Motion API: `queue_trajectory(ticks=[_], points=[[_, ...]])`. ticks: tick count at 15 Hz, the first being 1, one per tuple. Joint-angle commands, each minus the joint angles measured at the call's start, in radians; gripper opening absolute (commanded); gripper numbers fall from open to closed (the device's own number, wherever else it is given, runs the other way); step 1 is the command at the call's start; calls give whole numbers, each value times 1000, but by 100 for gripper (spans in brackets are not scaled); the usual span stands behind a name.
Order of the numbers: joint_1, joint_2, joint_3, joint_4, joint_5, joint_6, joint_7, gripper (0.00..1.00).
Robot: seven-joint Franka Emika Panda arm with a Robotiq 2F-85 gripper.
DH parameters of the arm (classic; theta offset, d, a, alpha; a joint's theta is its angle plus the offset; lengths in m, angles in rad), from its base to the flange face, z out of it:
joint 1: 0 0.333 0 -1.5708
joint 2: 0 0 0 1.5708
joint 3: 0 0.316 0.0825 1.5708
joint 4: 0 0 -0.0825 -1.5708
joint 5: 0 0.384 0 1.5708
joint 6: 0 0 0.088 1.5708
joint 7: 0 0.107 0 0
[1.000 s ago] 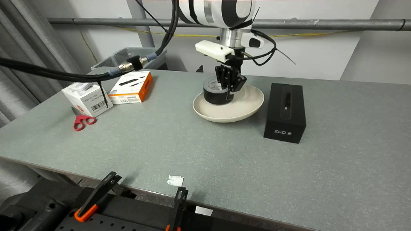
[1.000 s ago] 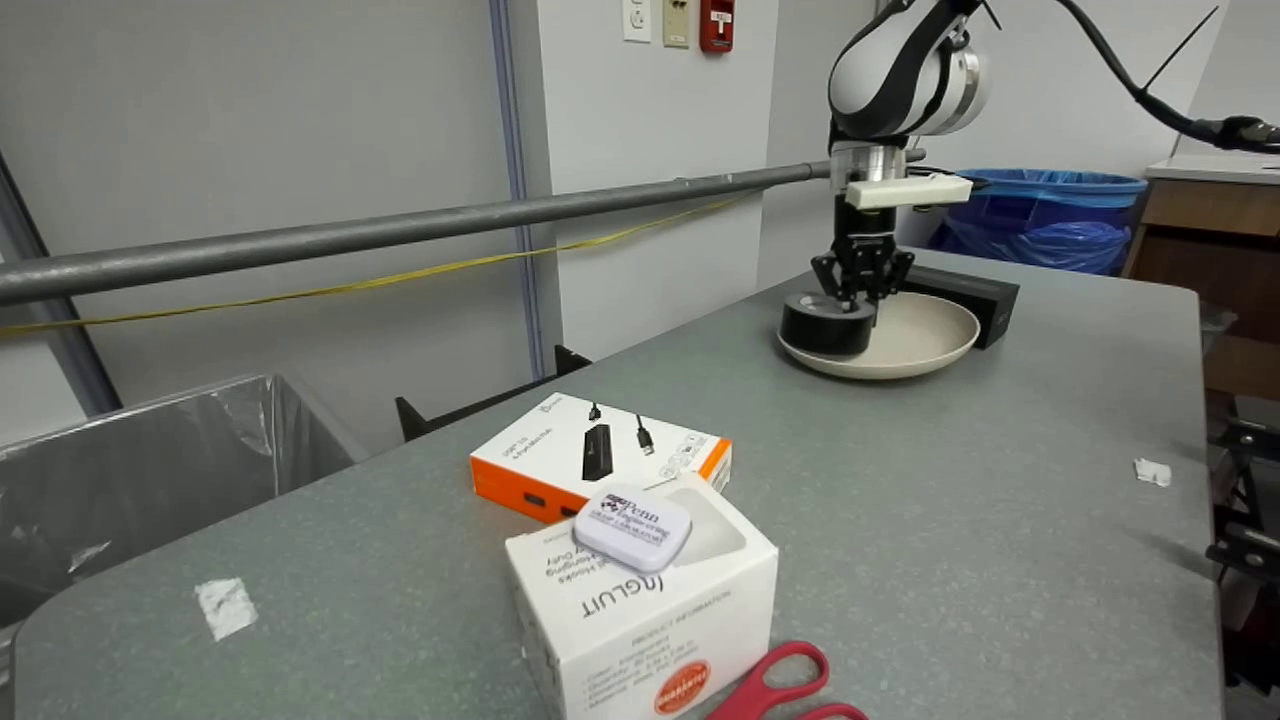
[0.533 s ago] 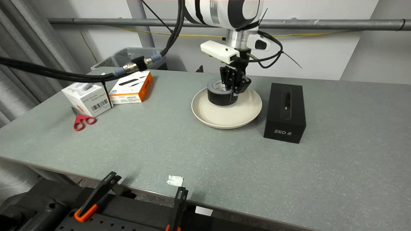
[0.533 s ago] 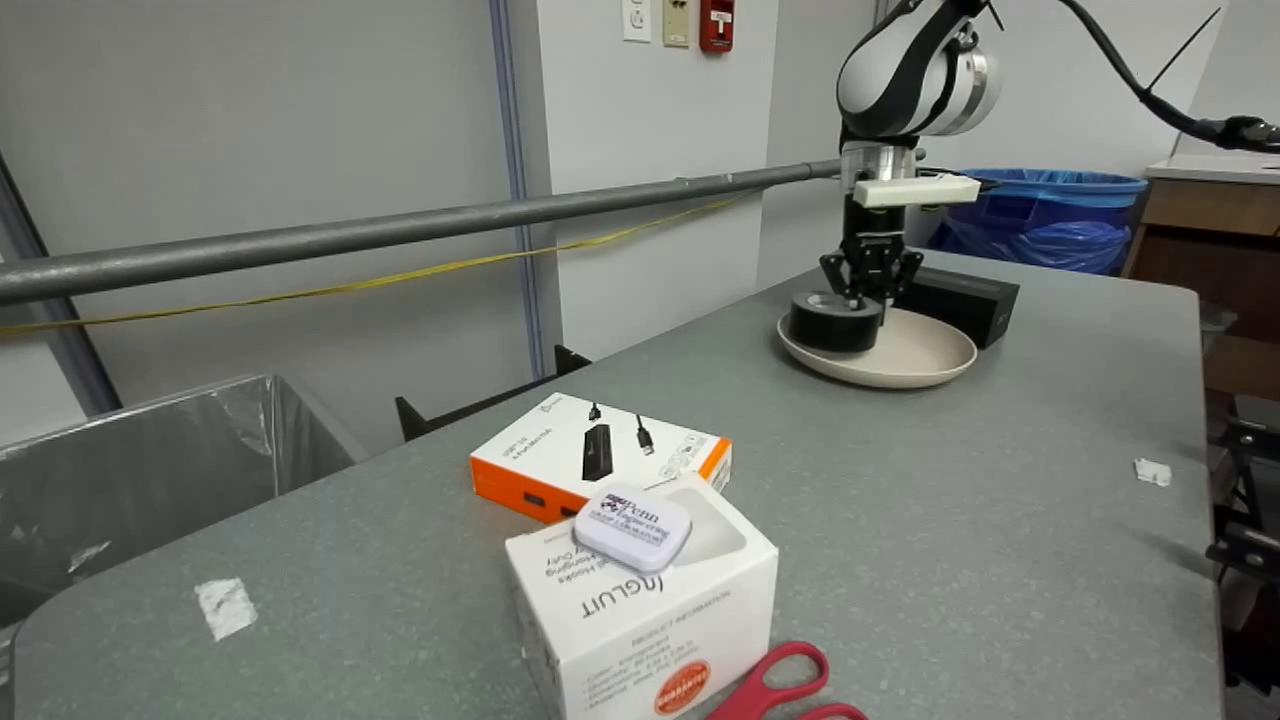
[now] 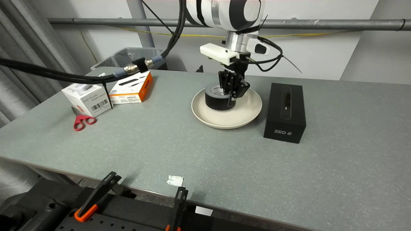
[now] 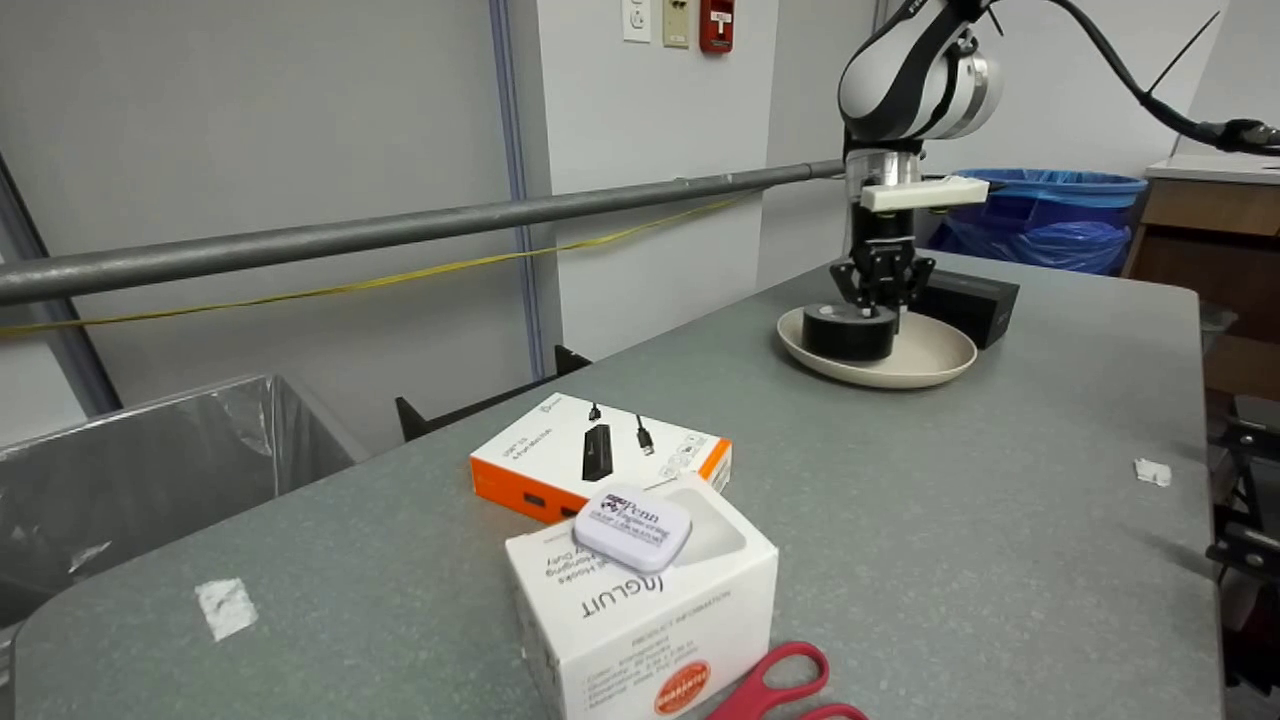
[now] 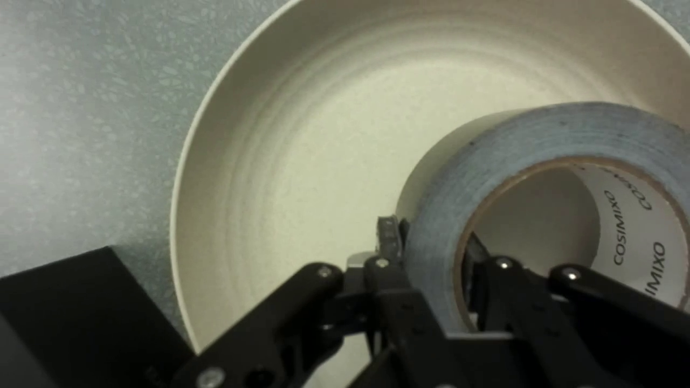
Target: Put the black masking tape on the white plate
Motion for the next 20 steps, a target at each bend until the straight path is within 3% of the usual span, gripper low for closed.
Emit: queue_trajectory(ticks=[1,3,8,20], points=[[-2,15,-13,37,13,-70,17,52],[-3,16,-16,38,15,-80,17,60],[-8,8,-13,36,23,-91,5,98],[3,9,-19,16,7,-51,-2,100]])
